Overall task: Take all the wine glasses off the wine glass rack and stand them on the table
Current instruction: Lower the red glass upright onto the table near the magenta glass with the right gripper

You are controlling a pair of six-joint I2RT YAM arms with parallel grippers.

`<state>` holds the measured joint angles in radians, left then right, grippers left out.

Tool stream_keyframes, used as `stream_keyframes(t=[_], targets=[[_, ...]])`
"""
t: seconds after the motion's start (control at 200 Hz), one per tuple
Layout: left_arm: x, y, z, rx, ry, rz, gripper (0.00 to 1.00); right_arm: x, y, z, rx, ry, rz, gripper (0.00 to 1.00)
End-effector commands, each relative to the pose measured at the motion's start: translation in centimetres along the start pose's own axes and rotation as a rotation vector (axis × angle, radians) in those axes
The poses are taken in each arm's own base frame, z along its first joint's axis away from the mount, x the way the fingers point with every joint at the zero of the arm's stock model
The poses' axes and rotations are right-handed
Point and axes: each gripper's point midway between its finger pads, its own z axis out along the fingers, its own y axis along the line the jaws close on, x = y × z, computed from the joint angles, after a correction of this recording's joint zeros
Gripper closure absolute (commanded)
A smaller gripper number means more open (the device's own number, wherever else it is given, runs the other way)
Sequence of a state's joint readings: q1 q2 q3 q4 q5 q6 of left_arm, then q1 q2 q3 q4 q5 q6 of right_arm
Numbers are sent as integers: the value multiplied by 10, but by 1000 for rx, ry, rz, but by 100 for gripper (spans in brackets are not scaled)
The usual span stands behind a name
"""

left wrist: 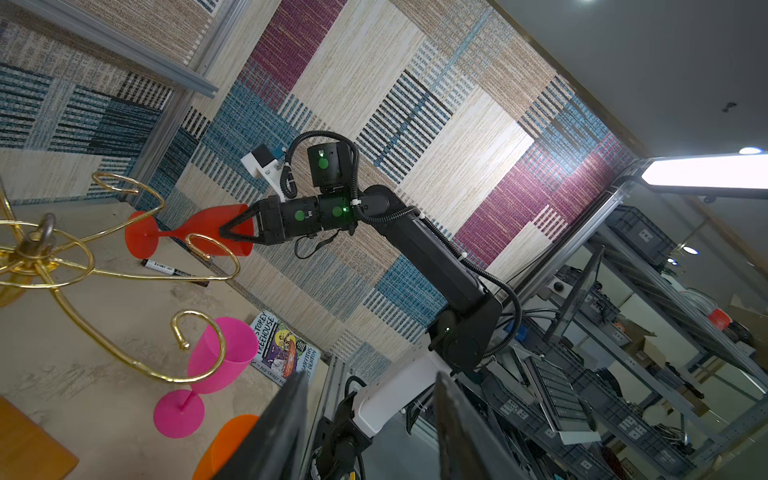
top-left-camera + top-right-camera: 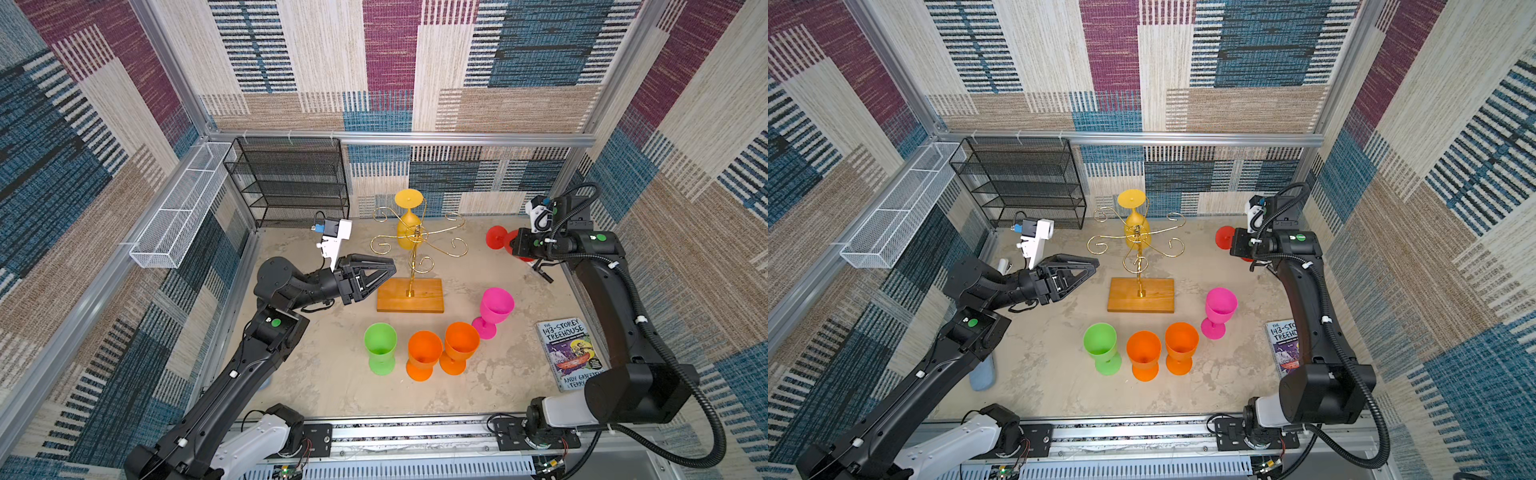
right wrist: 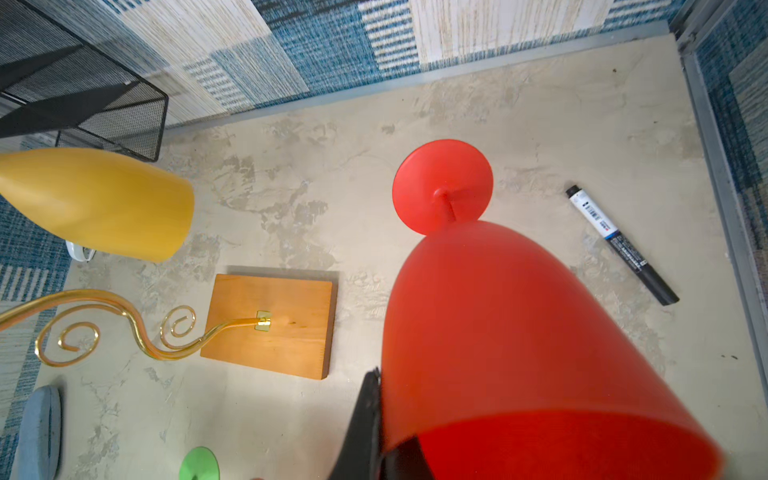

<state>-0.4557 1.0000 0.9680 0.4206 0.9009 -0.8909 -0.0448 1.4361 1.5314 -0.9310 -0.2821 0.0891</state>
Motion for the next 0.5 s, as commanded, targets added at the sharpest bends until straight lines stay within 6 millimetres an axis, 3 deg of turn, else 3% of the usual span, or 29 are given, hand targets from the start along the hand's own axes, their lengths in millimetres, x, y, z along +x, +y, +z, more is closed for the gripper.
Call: stream_keyframes(t=[0.0, 0.175, 0.376, 0.496], targets=[[5, 0, 0, 13, 18, 23, 49, 16, -8, 6, 40, 56, -9, 100], [6, 2, 2, 34, 19, 7, 49, 35, -12, 14, 100, 124, -24, 100], [9, 5, 2, 33, 26, -3, 49, 66, -3, 40, 164, 275, -77, 100], [11, 5, 2, 37, 33, -5, 48, 66, 9, 42, 118, 277, -81, 100]])
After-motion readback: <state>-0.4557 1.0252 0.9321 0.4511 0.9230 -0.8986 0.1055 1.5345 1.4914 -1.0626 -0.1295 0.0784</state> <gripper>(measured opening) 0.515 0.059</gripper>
